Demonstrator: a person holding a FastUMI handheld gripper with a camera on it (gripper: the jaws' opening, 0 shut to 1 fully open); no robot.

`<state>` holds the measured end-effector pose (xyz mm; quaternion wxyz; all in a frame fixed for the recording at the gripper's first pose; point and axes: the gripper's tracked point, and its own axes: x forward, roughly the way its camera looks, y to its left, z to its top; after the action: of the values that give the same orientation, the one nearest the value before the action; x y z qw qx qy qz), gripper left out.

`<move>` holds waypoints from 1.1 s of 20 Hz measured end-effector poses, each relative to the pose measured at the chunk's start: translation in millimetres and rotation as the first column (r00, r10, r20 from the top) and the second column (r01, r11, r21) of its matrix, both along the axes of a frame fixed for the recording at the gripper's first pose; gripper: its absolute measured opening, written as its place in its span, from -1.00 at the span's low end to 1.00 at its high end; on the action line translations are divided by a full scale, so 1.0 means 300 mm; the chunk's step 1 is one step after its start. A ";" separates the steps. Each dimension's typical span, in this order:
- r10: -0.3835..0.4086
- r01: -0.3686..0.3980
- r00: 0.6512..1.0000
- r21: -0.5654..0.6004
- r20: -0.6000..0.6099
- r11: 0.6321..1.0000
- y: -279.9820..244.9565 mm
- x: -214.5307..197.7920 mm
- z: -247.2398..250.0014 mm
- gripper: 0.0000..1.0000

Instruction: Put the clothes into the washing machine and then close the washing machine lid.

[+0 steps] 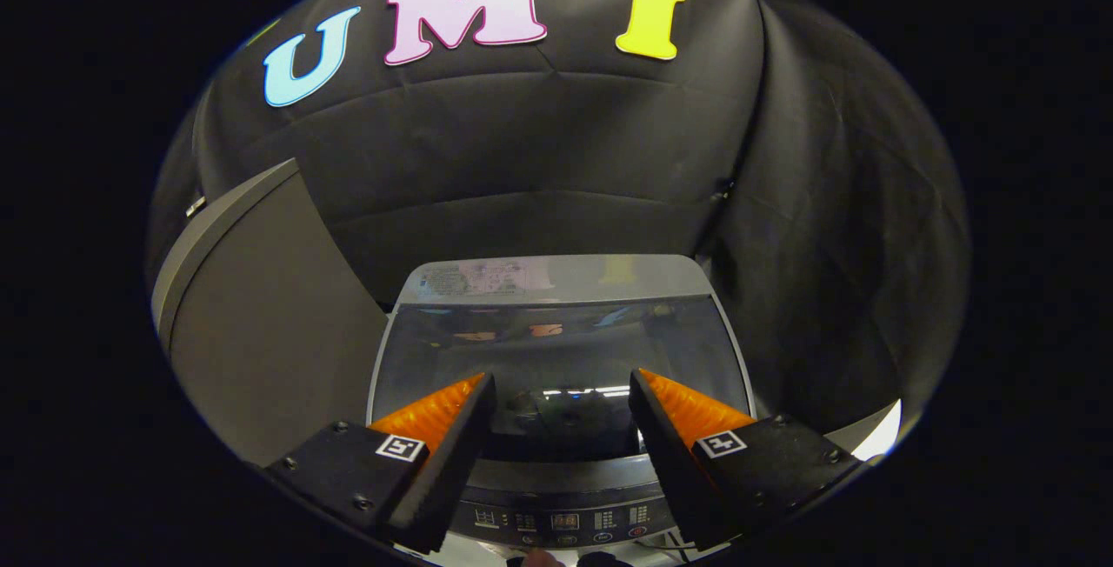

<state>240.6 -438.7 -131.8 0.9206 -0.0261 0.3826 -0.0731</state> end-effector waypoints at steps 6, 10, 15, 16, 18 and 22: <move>0.009 -0.005 0.994 -0.035 0.112 0.999 0.001 -0.005 0.162 0.95; 0.035 -0.029 0.971 -0.029 0.235 0.999 0.027 -0.026 0.322 0.95; 0.118 -0.098 0.925 -0.073 0.361 0.992 0.115 -0.061 0.506 0.95; 0.133 -0.111 0.914 -0.080 0.383 0.991 0.130 -0.068 0.541 0.95; 0.142 -0.114 0.888 -0.090 0.437 0.989 0.152 -0.082 0.611 0.97; 0.141 -0.125 0.829 -0.067 0.542 0.990 0.207 -0.142 0.744 0.97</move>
<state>198.1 -376.6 91.3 0.9937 -0.0438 0.1013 -0.0186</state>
